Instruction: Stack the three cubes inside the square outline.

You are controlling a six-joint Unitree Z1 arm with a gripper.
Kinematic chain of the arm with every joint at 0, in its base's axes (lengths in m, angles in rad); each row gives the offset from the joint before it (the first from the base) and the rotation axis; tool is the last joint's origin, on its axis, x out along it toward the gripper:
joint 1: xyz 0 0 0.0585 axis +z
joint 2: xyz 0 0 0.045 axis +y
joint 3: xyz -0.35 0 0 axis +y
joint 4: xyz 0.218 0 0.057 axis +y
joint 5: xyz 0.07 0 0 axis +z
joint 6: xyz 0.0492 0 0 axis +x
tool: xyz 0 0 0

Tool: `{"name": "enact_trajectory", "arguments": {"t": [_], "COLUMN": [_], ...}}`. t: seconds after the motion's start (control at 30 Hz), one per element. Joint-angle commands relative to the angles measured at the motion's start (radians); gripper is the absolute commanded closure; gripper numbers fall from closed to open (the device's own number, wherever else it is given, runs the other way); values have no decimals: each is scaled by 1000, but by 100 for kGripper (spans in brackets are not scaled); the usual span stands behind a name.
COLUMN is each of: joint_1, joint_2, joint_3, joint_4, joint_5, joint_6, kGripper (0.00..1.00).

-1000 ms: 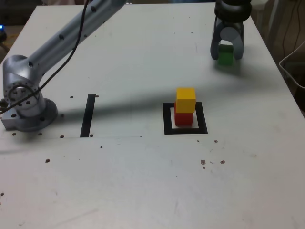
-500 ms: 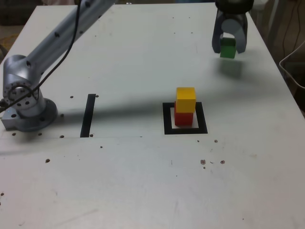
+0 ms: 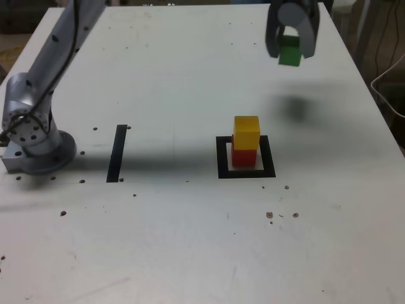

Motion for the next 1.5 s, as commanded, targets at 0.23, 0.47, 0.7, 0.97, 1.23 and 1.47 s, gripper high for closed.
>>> {"name": "enact_trajectory", "arguments": {"t": [0.23, 0.47, 0.7, 0.97, 1.23, 1.47], "joint_1": [-53, -128, -242, -310, -328, -331], "joint_2": [-196, -307, -362, -360, -348, -339], "joint_3": [259, 365, 460, 482, 483, 501], "joint_4": [1, -8, -64, -126, -122, -119], "joint_5": [-21, -19, -18, -51, -48, -44], "joint_6": [-161, -272, -386, -451, -477, -477], "kGripper": [83, 83, 83, 83, 83, 83]}}
